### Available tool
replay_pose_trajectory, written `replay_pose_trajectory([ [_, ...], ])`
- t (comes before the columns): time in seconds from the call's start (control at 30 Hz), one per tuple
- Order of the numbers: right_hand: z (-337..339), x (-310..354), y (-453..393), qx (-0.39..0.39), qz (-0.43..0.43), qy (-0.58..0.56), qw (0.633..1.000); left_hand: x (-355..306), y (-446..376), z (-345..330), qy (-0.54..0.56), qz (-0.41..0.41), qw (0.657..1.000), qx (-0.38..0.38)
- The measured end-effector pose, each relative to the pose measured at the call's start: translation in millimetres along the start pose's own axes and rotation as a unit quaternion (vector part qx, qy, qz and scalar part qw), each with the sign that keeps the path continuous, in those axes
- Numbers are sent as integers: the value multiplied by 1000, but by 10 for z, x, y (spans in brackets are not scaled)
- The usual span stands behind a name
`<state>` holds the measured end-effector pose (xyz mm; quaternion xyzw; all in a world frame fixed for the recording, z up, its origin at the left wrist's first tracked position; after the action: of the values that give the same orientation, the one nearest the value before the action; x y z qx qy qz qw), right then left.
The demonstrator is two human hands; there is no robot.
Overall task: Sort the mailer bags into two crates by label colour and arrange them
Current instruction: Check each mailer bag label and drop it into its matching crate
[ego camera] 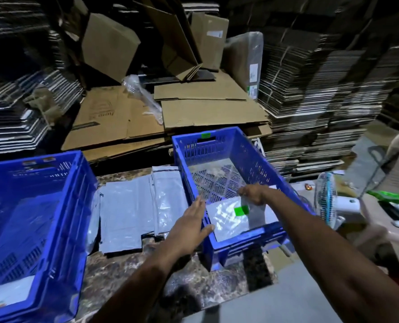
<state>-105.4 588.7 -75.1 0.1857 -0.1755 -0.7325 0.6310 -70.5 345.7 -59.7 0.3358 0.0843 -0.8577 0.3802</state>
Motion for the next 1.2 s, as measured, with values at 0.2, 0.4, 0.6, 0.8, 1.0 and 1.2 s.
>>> replay_pose_trajectory([
  [0.2, -529, 152, -110, 107, 42, -17, 993, 13, 23, 6, -25, 2, 1000, -14],
  [0.4, -73, 126, 29, -74, -8, -87, 993, 149, 98, 34, 111, -10, 993, -40],
  [0.6, 466, 605, 840, -357, 4, -281, 891, 1054, 476, 403, 143, 122, 962, -196],
  [0.8, 211, 1642, 1228, -361, 90, -413, 831, 2131, 998, 847, 103, 288, 897, -320],
  [1.0, -197, 2275, 1218, -328, 93, -427, 838, 2705, 1150, 906, 139, 383, 861, -305],
  [1.2, -212, 2520, 1281, -323, 86, -408, 850, 2839, 1098, 1035, 156, 385, 861, -295],
])
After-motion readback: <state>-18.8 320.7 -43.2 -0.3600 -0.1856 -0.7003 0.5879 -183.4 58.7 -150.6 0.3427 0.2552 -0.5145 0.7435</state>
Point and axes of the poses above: each hand's wrist, its own y-axis away from the middle knuckle, its own z-axis out of the back of the hand, x = y × z, the point moved 8 cm from there along -y, towards the middle knuckle, and after that the axes turned 9 degrees about y, right-handed, at the moved point
